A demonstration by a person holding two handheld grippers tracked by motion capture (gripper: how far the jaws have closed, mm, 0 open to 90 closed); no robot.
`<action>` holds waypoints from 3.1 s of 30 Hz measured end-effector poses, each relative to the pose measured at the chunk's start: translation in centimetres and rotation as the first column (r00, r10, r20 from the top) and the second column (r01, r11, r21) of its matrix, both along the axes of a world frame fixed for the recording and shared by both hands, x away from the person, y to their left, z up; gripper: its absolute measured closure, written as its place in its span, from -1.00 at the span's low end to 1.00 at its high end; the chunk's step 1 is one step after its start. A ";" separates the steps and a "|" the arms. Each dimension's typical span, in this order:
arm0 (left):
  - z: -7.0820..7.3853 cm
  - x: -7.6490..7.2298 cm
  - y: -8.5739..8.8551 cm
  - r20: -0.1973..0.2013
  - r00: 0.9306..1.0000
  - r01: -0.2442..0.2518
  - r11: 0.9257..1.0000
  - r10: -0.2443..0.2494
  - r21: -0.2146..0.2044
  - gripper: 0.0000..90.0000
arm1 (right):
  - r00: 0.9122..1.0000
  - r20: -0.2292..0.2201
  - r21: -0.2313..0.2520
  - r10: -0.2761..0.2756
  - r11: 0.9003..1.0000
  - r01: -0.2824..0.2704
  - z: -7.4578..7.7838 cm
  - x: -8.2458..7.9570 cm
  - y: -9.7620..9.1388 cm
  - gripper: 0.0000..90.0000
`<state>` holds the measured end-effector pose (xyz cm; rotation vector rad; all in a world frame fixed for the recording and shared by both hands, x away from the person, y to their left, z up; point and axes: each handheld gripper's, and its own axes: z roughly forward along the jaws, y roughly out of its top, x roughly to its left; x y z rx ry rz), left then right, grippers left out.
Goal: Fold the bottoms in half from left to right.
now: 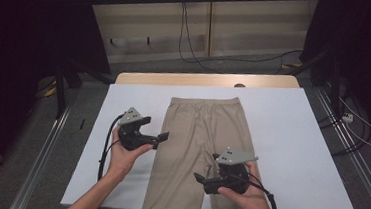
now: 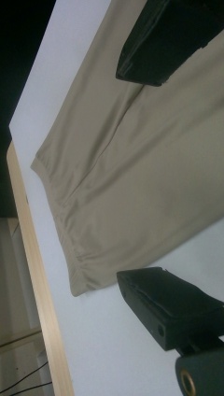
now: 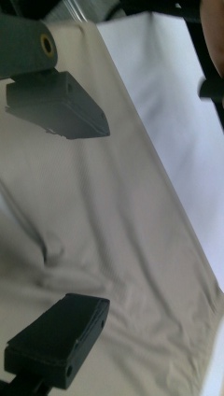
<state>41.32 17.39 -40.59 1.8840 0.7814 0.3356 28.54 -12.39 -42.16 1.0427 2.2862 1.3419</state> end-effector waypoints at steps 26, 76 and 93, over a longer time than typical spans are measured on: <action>-0.6 9.2 -2.4 0.029 0.997 -0.074 0.997 0.074 0.024 -0.87 | 0.984 -0.111 -0.073 0.139 0.986 -0.147 0.8 2.3 9.1 -0.67; -1.8 11.4 -1.4 -0.031 0.992 -0.117 0.991 0.119 0.066 -0.45 | 0.979 -0.176 -0.184 0.099 0.974 -0.132 -2.9 -0.3 15.7 1.00; -5.3 17.7 -3.0 -0.224 0.959 -0.160 0.983 0.175 0.087 0.34 | 0.969 -0.178 -0.143 0.173 0.969 -0.199 -2.9 -0.8 15.2 1.00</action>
